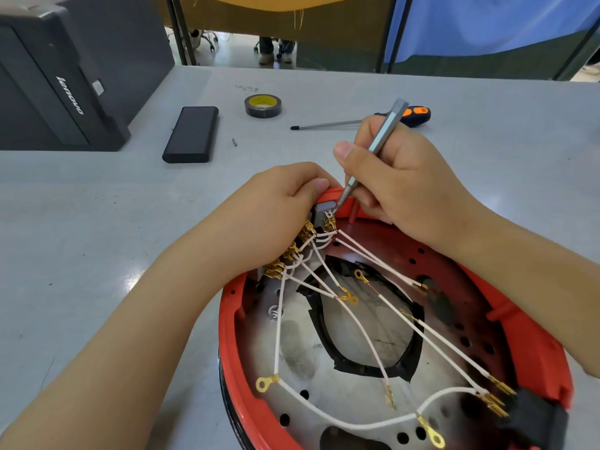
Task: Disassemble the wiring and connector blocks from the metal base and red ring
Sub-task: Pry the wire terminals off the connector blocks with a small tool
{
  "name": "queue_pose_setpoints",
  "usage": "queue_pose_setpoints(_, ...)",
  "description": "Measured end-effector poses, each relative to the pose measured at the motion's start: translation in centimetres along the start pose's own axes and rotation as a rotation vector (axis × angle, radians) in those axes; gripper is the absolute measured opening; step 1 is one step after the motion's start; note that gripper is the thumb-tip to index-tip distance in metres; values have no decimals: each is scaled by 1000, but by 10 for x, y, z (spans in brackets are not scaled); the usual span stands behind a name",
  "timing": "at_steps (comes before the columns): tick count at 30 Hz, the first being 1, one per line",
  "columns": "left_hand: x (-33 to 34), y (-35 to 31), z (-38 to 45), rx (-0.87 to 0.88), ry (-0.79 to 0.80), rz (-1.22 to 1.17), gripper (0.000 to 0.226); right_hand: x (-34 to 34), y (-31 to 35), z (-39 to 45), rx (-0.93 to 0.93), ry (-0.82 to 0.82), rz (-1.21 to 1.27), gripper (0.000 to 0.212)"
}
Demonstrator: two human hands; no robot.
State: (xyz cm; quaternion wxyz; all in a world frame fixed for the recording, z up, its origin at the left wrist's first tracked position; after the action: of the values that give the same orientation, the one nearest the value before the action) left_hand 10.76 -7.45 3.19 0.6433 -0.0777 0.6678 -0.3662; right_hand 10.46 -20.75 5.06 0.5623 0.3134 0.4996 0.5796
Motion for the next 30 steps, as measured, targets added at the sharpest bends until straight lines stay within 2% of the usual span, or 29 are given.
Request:
queue_pose_setpoints(4, -1, 1, 0, 1, -17, -37, 27, -6, 3, -1, 28, -61, 135, 29)
queue_pose_setpoints(10, -8, 1, 0, -59, -70, -129, 24, -10, -2, 0, 147, -136, 187, 28)
queue_pose_setpoints(15, -12, 5, -8, -98, -13, -18, 21, -13, -3, -2, 177, -166, 137, 26)
queue_pose_setpoints(18, -11, 8, -16, -118, -30, 22, 23, -16, -1, -4, 178, -227, 82, 27)
queue_pose_setpoints(22, -2, 4, -18, -71, -39, 144, 28, -17, 0, -10, 183, -290, 39, 30)
queue_pose_setpoints(25, 2, 4, -10, -49, 36, 109, 29, -17, 2, -17, 193, -256, -27, 31)
queue_pose_setpoints(30, 3, 0, 3, 15, 81, 89, 29, -17, 11, -10, 144, -74, -104, 29)
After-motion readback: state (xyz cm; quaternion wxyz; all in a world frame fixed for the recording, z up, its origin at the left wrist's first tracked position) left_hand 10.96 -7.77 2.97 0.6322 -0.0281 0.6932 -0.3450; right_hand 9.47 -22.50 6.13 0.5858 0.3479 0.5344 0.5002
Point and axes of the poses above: each hand's wrist, its own z-axis towards the middle knuckle, its own x-axis out of the palm, y = z × x, the point moved 5 cm from there along z, towards the middle knuckle, and after that the axes turned 12 degrees about z, right-handed, at the moved point
